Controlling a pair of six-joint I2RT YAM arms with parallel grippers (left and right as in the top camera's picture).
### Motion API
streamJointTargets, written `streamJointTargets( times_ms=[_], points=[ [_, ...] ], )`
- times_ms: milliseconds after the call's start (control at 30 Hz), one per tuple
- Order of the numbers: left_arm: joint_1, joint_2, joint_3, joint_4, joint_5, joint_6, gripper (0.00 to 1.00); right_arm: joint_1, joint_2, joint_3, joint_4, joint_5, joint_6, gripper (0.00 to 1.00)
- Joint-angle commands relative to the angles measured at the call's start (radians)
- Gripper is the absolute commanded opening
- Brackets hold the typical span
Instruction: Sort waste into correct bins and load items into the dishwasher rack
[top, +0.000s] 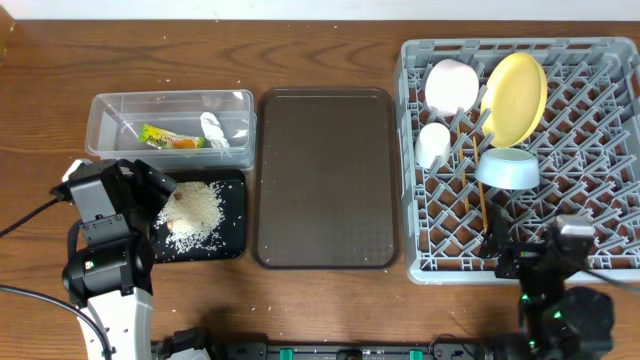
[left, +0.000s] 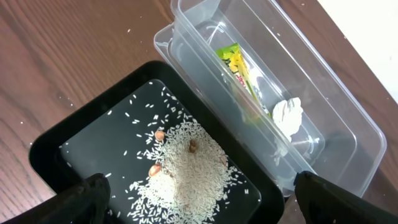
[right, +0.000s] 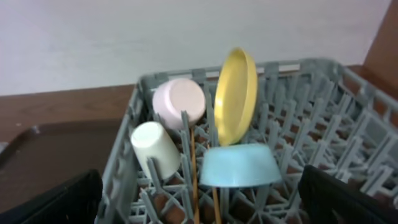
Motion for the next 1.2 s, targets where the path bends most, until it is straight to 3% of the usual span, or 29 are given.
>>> streamJointTargets(
  times_ms=[0, 267, 1167],
  points=[
    [0.006, 0.0, 0.017, -0.002, -0.013, -0.009, 0.98, -0.029, -0.077, -0.099, 0.068, -0.071, 0.036, 0.99],
    [0.006, 0.0, 0.017, -0.002, -0.013, -0.009, 0.98, -0.045, -0.106, -0.277, 0.347, -0.111, 0.084, 0.99],
    [0.006, 0.0, 0.017, -0.002, -0.013, -0.009, 0.98, -0.065, -0.106, -0.393, 0.393, -0.111, 0.054, 0.99]
  ],
)
